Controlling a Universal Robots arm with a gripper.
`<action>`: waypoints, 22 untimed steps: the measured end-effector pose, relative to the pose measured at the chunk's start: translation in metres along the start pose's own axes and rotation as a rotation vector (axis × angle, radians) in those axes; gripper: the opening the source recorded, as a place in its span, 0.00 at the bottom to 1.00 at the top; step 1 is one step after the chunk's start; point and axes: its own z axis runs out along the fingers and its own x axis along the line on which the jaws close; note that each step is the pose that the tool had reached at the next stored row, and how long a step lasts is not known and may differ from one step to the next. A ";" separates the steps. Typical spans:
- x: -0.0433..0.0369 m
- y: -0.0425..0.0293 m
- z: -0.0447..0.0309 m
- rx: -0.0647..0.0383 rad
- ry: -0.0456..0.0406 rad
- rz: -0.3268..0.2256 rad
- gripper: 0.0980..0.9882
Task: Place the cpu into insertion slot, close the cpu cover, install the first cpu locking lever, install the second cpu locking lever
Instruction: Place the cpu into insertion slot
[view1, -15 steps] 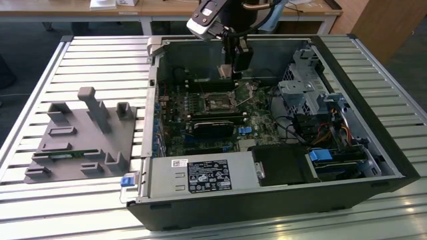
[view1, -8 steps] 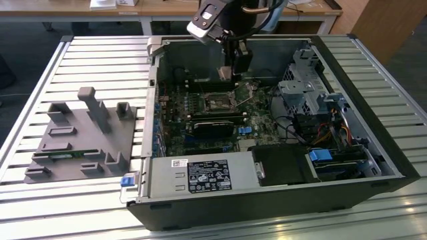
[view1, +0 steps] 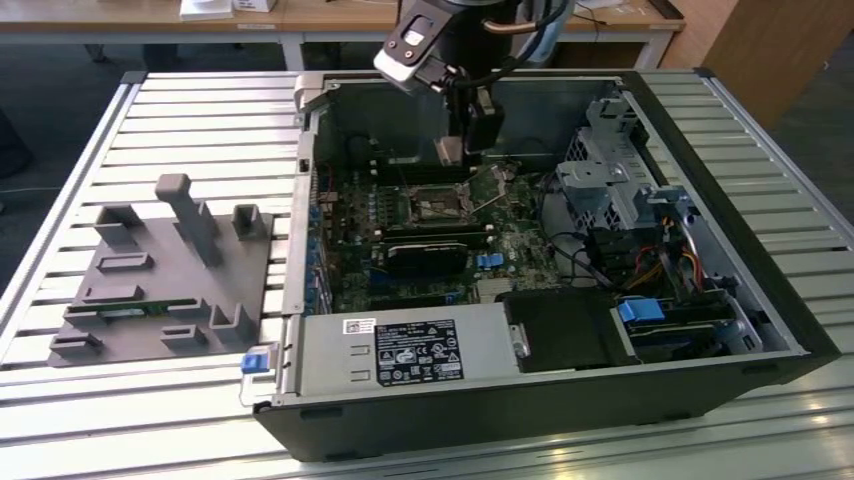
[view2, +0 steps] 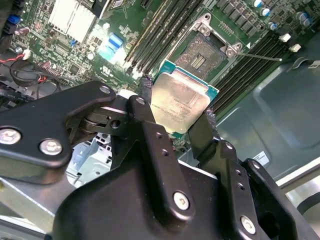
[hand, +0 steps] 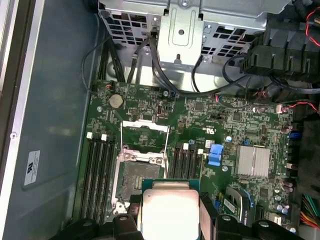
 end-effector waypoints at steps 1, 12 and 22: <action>0.0000 0.0000 0.0007 0.000 0.0000 0.000 0.49; 0.0000 -0.0006 0.0089 0.000 0.0000 0.000 0.49; 0.0000 -0.0011 0.0155 0.000 0.0000 0.000 0.49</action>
